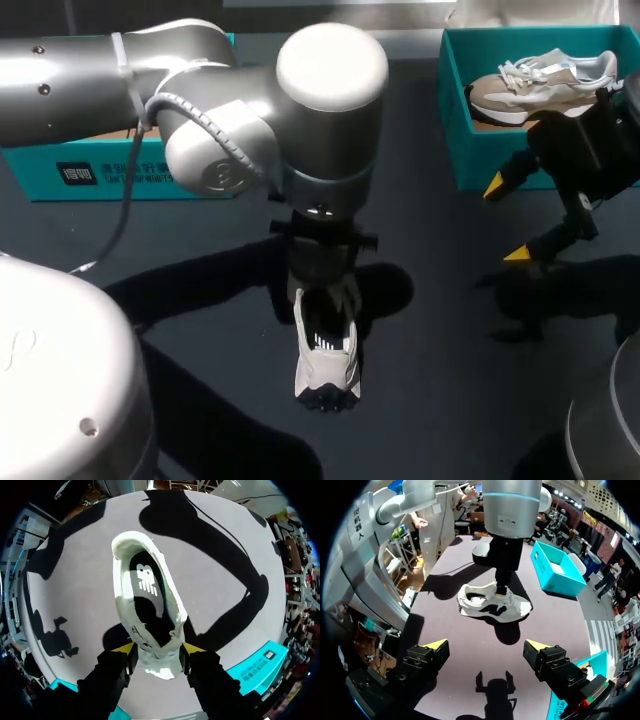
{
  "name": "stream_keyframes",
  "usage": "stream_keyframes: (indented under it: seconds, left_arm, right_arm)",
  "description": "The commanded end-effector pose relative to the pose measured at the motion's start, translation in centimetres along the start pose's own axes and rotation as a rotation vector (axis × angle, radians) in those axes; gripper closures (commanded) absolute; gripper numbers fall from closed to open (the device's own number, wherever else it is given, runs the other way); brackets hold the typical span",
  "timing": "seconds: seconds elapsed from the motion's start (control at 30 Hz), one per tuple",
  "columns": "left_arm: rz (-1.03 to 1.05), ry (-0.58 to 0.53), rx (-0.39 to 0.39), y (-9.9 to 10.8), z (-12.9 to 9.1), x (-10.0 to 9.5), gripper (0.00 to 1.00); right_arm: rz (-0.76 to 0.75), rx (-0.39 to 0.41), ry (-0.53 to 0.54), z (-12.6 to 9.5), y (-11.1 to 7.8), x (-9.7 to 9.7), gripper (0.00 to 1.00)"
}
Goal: Take the shoe out of the shoebox, open the shoe tongue, remove and reinsert the insole, then place the shoe into the shoebox
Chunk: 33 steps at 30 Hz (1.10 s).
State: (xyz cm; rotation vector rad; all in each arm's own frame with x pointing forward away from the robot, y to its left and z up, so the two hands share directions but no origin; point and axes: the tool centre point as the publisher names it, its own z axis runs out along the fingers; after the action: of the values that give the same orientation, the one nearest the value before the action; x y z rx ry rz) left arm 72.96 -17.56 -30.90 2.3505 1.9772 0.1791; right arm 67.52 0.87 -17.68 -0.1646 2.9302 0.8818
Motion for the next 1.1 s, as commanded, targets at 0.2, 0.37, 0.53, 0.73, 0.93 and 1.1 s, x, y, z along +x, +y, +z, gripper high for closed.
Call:
stream_keyframes:
  seconds: [0.2, 0.37, 0.53, 0.73, 0.93, 1.1]
  left_arm:
    - [-0.031, -0.044, -0.001, 2.6, -2.0, 1.3, 0.57]
    - [-0.012, -0.039, -0.002, 2.2, -1.6, 0.2, 0.73]
    - [0.006, -0.032, 0.014, 1.3, -0.9, 0.0, 0.75]
    - [0.014, -0.032, 0.041, 0.4, 0.3, 0.2, 0.74]
    - [0.018, -0.056, 0.062, -1.6, 0.7, 0.2, 0.77]
    - [-0.016, -0.078, 0.057, -3.7, 1.0, -0.2, 0.85]
  right_arm:
    - [0.001, 0.003, 0.002, 0.1, 0.0, -0.1, 0.00]
    - [0.001, 0.003, 0.002, 0.1, 0.0, -0.1, 0.00]
    - [0.001, 0.003, 0.002, 0.1, 0.0, -0.1, 0.00]
    - [0.001, 0.003, 0.002, 0.1, 0.0, -0.1, 0.00]
    - [0.001, 0.003, 0.002, 0.1, 0.0, -0.1, 0.00]
    - [0.001, 0.003, 0.002, 0.1, 0.0, -0.1, 0.00]
